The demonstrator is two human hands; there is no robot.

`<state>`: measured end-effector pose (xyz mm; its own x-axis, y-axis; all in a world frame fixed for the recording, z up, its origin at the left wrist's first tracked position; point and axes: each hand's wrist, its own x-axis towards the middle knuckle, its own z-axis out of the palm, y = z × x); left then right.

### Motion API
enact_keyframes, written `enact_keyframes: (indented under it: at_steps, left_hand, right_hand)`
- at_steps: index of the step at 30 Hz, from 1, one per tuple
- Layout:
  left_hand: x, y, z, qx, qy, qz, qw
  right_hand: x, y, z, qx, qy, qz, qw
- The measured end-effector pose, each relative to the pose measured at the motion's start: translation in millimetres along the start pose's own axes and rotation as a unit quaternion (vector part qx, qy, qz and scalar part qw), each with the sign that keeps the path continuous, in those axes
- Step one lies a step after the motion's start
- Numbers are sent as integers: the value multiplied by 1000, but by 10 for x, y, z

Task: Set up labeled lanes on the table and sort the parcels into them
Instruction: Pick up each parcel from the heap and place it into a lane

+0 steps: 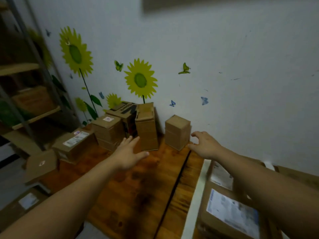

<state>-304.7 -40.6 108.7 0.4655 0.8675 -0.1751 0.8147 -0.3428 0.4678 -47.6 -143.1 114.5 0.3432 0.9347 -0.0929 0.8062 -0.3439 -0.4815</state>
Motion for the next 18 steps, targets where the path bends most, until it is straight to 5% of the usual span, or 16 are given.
enact_keyframes:
  at_steps: [12, 18]
  left_hand:
    - [2035, 598, 45, -11, -111, 135, 985]
    - [3027, 624, 351, -26, -147, 133, 980]
  right_hand:
    - [1232, 71, 394, 136, 18, 132, 982]
    - [1808, -64, 581, 188, 50, 211, 958]
